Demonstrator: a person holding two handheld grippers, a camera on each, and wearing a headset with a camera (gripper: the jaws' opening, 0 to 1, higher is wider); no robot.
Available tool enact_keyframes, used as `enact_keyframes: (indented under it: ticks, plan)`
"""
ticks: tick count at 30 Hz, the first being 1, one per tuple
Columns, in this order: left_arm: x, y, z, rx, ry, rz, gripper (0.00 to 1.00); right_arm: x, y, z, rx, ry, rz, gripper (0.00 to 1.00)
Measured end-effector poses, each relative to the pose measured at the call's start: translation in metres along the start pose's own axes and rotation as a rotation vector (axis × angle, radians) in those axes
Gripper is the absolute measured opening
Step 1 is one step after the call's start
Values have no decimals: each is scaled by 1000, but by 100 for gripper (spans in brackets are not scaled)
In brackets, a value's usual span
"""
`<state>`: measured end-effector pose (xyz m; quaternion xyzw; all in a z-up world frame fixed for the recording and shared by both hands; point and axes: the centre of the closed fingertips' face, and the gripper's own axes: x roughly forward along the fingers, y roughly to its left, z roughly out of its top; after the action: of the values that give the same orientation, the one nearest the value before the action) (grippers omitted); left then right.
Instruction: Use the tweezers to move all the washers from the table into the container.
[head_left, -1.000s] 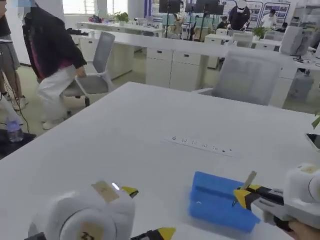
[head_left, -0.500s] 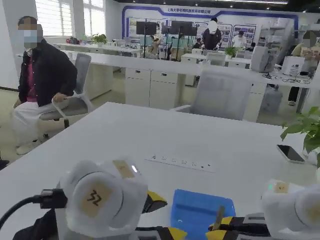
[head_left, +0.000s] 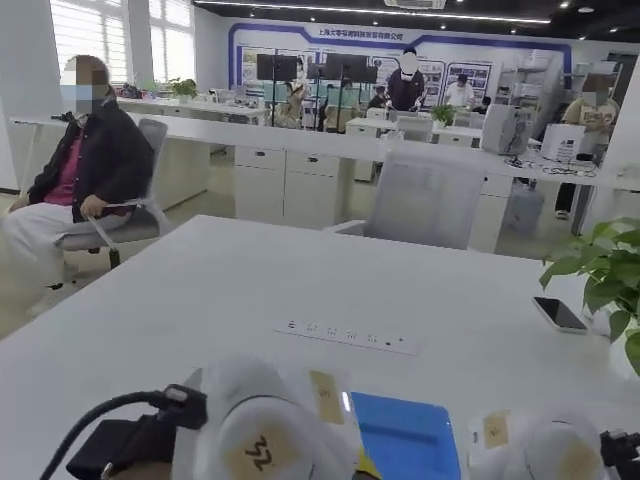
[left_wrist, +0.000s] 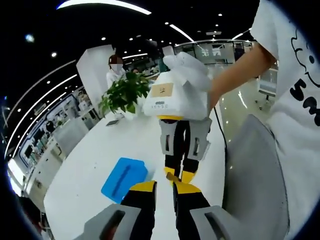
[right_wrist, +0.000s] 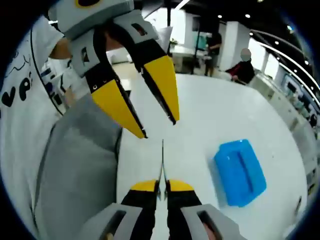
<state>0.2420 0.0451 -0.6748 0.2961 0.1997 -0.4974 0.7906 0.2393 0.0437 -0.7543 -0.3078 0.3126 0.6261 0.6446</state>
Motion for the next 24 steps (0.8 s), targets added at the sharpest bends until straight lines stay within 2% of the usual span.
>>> enact_keyframes:
  ticks: [1,4,5,11,15,17,18,20,22,24]
  plan:
    - [3,-7,-2,2,13,-44,6,3,3,-2,-12,19,16,3]
    - [9,-14,-7,8,28,-84,2,10,8,-7,-53,60,40,3]
    - [12,-15,-10,8,36,-88,1,12,9,-10,-84,81,47,3]
    - [19,-23,-22,-1,58,-144,0,20,9,-19,-133,126,62,3]
    - [27,-26,-34,33,69,-162,0,27,6,-27,-141,145,77,4]
    - [34,-28,-50,45,120,-191,0,34,3,-35,-130,167,76,4]
    - [36,-29,-56,58,134,-205,0,39,3,-41,-81,177,79,5]
    - [41,-30,-62,29,130,-207,0,48,5,-45,-16,164,86,5]
    - [47,-30,-72,8,143,-206,0,56,2,-49,-17,153,64,5]
    - [52,-28,-83,10,162,-204,0,62,-1,-53,40,130,27,5]
